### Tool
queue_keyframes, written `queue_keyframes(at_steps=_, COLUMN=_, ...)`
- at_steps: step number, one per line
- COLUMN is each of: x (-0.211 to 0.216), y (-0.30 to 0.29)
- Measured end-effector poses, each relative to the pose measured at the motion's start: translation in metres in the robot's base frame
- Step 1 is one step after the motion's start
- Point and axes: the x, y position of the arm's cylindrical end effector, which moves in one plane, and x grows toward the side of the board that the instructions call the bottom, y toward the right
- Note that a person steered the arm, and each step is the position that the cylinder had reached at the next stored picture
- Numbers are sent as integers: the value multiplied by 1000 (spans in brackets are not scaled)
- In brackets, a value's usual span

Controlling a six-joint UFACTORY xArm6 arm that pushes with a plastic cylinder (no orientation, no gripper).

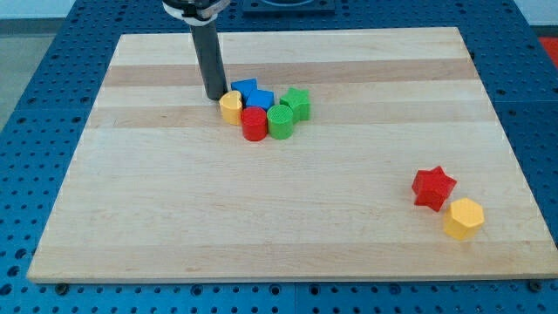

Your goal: Place the red circle below the green circle

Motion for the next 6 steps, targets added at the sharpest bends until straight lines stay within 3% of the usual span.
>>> queue_keyframes(at_steps=4, x=131, y=109)
queue_keyframes(at_steps=5, x=128, y=98)
queue_keyframes(at_steps=6, x=91, y=75)
